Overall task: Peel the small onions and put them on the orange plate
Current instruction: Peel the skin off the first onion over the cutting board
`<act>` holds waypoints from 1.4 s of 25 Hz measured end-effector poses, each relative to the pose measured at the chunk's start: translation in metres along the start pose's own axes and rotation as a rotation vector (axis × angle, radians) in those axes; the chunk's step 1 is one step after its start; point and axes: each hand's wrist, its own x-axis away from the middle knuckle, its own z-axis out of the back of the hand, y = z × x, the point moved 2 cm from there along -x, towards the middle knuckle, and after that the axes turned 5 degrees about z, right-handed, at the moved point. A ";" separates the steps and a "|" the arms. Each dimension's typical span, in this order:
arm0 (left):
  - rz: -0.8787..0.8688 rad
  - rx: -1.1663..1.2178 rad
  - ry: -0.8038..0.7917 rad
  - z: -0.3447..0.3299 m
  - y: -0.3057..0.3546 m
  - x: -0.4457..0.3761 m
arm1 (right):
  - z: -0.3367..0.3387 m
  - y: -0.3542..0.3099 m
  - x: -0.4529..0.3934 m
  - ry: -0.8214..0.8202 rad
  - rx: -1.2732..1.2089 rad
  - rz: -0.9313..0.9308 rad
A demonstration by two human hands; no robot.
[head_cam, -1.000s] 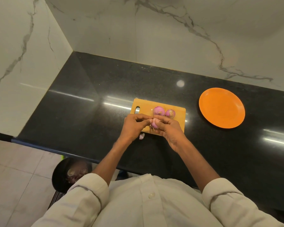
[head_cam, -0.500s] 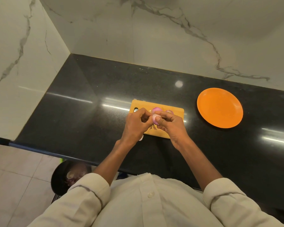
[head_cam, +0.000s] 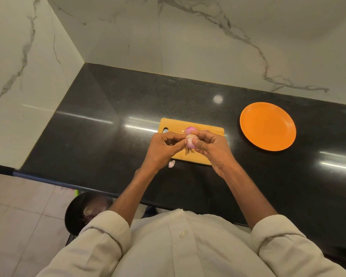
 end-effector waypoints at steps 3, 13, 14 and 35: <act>-0.108 -0.126 0.058 -0.008 0.009 0.003 | 0.001 0.000 -0.001 -0.005 0.002 -0.012; -0.038 -0.160 0.298 -0.025 0.011 0.012 | -0.001 -0.004 0.003 -0.027 -0.009 -0.014; -0.028 -0.143 0.286 -0.025 0.010 0.012 | -0.001 -0.004 0.003 -0.024 -0.015 -0.008; 0.057 0.059 0.037 -0.012 0.008 0.010 | -0.012 -0.011 0.013 0.016 -0.092 -0.035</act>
